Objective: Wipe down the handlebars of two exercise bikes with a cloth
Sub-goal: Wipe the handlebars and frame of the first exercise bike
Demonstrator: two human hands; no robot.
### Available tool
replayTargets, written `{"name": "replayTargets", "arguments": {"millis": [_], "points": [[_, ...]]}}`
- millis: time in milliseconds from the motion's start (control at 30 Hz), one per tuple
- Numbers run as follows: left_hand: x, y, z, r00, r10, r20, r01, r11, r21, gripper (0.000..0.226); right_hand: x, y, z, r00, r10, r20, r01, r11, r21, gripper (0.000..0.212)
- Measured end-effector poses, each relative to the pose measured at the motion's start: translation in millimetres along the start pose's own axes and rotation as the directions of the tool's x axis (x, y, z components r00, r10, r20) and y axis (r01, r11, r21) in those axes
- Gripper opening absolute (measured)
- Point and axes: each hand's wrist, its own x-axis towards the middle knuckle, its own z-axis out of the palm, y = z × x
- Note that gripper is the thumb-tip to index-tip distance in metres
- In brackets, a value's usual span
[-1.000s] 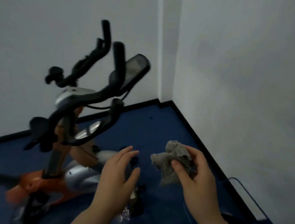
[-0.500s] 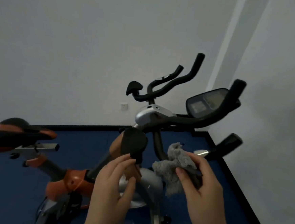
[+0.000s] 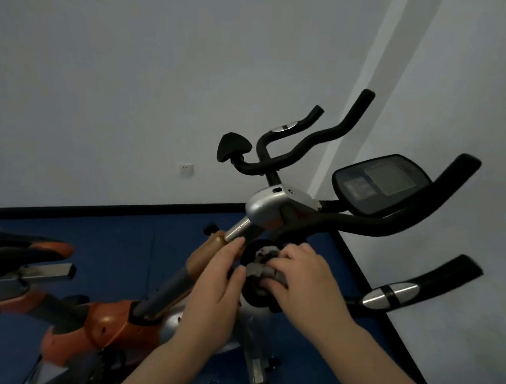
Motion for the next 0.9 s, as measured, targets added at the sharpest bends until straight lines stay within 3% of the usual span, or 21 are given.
{"name": "replayTargets", "arguments": {"millis": [133, 267, 333, 467, 533, 667, 733, 800, 900], "points": [[1, -11, 7, 0.999, -0.013, 0.041, 0.015, 0.999, -0.037, 0.045, 2, 19, -19, 0.99, -0.046, 0.132, 0.035, 0.996, 0.084, 0.016], [0, -19, 14, 1.0, 0.024, 0.006, -0.023, 0.997, -0.076, 0.048, 16, 7, -6, 0.996, 0.003, -0.091, 0.009, 0.991, 0.132, 0.02], [3, -23, 18, 0.999, 0.035, -0.031, -0.039, 0.992, -0.117, 0.046, 19, -8, 7, 0.992, 0.038, -0.119, -0.024, 0.993, 0.119, 0.018], [6, -28, 24, 0.999, 0.036, -0.033, -0.041, 0.987, -0.158, 0.042, 11, -16, 6, 0.992, -0.048, 0.12, 0.027, 0.985, 0.17, 0.013], [9, -31, 20, 0.998, 0.056, -0.024, -0.059, 0.985, -0.164, 0.04, 10, -6, -4, 0.985, 0.002, 0.17, -0.037, 0.979, 0.202, 0.01], [19, -32, 11, 0.994, 0.106, 0.027, -0.102, 0.985, -0.138, 0.036, 21, 2, -2, 0.984, 0.123, -0.131, -0.111, 0.989, 0.101, 0.016], [24, -31, 8, 0.991, 0.118, 0.069, -0.104, 0.978, -0.18, 0.035, 23, -10, 7, 0.979, 0.127, -0.157, -0.108, 0.986, 0.127, 0.014], [31, -32, 6, 0.987, 0.115, 0.114, -0.094, 0.98, -0.176, 0.037, 21, -17, 10, 0.99, 0.118, -0.074, -0.108, 0.986, 0.126, 0.011], [41, -33, 2, 0.975, 0.146, 0.167, -0.128, 0.985, -0.118, 0.044, 11, -16, -3, 0.982, 0.096, 0.16, -0.122, 0.979, 0.163, 0.013]]}}
